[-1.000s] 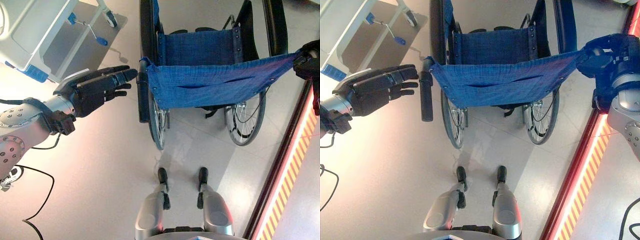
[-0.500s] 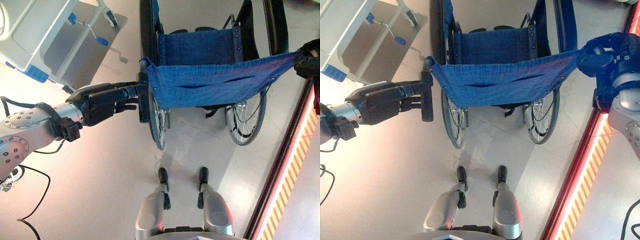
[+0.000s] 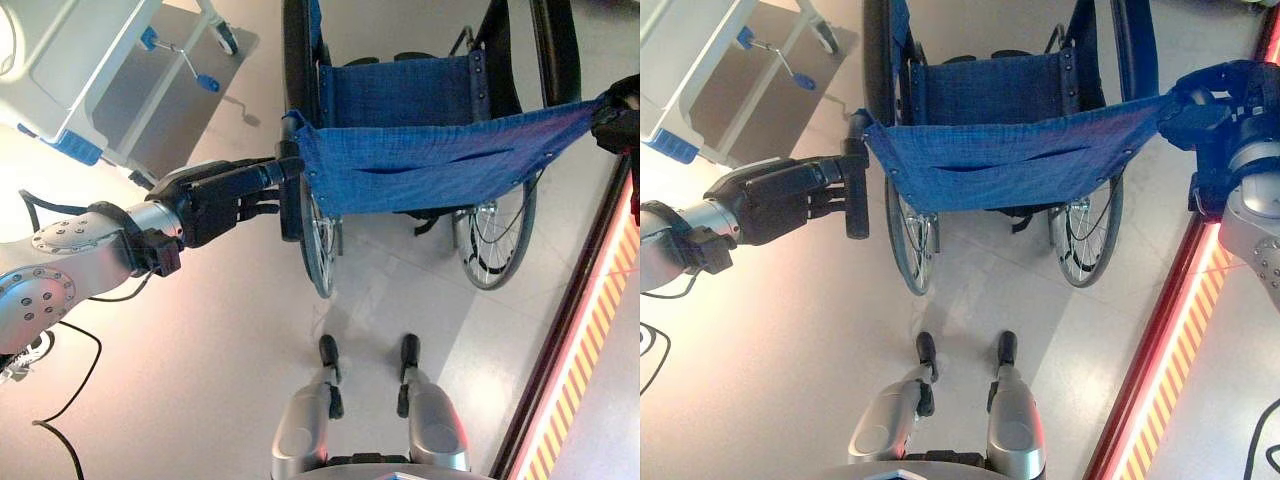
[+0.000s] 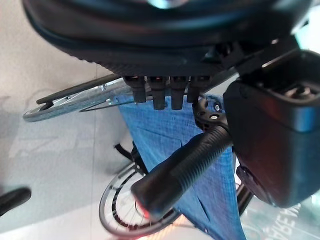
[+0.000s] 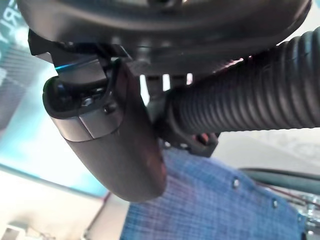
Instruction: Push the wheelchair next to the bed
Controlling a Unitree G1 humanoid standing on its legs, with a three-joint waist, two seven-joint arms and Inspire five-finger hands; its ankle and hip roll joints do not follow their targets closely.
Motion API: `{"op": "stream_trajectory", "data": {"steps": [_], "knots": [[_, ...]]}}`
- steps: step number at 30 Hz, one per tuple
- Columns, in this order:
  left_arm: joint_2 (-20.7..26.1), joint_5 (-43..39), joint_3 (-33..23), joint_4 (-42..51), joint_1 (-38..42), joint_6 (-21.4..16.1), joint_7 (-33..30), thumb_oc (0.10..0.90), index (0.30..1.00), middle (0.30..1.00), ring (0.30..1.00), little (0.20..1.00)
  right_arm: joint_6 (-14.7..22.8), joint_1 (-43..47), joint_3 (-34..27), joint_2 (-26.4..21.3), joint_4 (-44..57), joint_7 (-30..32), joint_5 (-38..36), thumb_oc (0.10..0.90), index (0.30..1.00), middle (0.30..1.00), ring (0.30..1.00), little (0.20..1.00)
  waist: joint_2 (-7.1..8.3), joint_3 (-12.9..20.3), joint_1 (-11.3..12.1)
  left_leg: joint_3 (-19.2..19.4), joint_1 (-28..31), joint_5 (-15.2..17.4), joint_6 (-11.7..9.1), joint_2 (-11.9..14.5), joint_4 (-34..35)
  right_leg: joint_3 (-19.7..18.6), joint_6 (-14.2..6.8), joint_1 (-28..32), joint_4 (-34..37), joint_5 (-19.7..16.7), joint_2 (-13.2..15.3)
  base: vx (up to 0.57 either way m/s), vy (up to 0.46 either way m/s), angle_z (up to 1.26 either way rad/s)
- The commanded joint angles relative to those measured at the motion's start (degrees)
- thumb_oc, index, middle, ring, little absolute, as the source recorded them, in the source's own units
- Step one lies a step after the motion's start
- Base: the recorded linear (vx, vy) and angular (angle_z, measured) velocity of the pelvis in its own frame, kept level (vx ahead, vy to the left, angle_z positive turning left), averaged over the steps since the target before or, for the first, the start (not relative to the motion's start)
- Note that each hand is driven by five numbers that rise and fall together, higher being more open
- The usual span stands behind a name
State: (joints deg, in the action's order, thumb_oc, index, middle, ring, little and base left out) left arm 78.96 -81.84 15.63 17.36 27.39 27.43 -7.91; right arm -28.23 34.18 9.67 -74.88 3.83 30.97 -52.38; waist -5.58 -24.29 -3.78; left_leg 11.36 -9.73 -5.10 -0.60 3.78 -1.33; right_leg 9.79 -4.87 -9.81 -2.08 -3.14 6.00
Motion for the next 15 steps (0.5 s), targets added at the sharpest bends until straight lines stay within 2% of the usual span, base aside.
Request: {"op": "stream_trajectory", "data": {"steps": [1, 5, 15], "knots": [[-4.69, -4.02, -4.83, 4.11, 7.98, -3.96, -1.05, 0.800, 0.900, 0.900, 0.900, 0.900, 4.48, 3.45, 3.50, 4.85, 4.43, -2.62, -7.38, 0.400, 0.300, 0.300, 0.300, 0.300, -0.14, 2.67, -1.53, 3.49, 0.93, 1.33, -2.18, -0.67, -1.56, -0.83, 1.04, -0.70, -3.32, 1.57, -0.61, 0.00, 0.002, -0.03], [-5.19, -4.56, -4.32, 1.66, 7.60, -1.13, -1.60, 0.800, 0.900, 0.900, 0.900, 0.900, 4.50, 4.79, 4.74, 5.18, 3.25, -2.64, -7.14, 0.400, 0.300, 0.300, 0.300, 0.300, -0.13, 2.12, -1.59, 3.36, 0.49, 1.13, -2.05, -0.70, -1.71, -1.15, 1.13, -1.21, -3.52, 1.43, -0.86, 0.00, 0.000, -0.01], [-6.35, -5.01, -1.16, -0.86, 8.02, 1.65, -0.35, 0.800, 0.900, 0.900, 0.900, 0.900, 5.00, 7.39, 7.76, 5.94, 0.96, -2.34, -6.77, 0.400, 0.300, 0.300, 0.300, 0.300, -0.23, 0.97, -1.96, 3.37, 0.10, 0.86, -1.68, -0.87, -1.68, -1.74, 1.21, -1.70, -3.51, 1.04, -1.20, 0.00, 0.001, -0.03]]}}
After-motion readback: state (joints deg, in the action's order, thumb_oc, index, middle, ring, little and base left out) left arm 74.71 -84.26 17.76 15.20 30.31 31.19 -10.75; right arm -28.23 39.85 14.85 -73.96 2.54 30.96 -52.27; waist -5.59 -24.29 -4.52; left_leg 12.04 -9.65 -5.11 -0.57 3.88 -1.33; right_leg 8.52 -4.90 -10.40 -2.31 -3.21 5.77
